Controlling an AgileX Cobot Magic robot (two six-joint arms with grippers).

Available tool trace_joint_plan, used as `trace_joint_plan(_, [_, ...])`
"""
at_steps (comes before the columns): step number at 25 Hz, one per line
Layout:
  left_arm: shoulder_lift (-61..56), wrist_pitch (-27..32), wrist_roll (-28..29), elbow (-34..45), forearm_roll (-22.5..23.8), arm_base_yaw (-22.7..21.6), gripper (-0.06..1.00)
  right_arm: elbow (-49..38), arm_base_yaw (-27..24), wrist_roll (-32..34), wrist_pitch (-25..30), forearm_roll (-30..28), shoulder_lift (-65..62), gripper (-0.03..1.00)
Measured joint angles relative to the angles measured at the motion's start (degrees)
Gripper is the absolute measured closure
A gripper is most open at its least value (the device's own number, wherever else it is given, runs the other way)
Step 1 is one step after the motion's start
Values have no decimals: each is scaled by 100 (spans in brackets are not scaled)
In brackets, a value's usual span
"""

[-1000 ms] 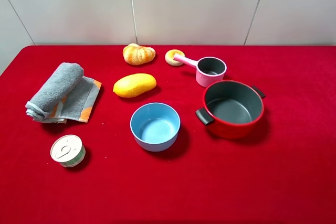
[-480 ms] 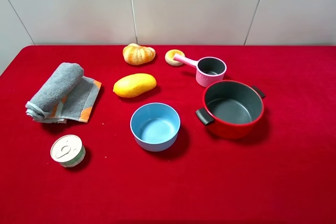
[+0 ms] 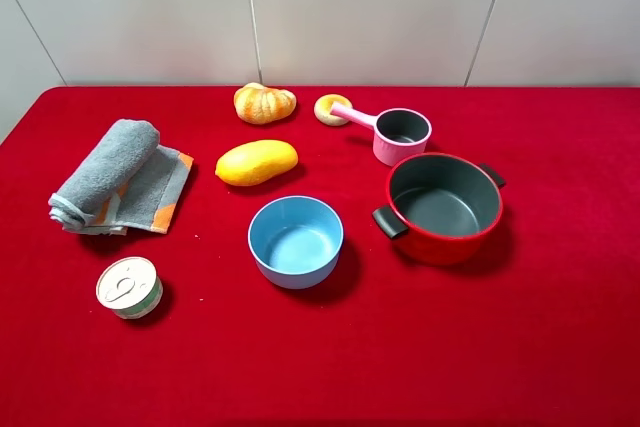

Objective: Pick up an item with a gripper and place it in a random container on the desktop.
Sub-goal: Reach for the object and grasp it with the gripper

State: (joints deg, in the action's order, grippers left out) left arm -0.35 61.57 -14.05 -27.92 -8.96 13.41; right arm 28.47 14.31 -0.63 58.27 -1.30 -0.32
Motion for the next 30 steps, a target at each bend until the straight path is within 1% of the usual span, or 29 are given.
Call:
trace_joint_plan(13, [0,0,0,0,0,0,-1,0,0,0,0,0,81,27])
trace_joint_plan(17, [0,0,0,0,0,0,-1,56,0,0,-72,0,563,27])
trace_joint_plan(24, [0,0,0,0,0,0,-1,417,0,-20,-518,0,1751,27])
trace_joint_plan(30, [0,0,0,0,0,0,-1,912,0,-435,-808,52,2737,27])
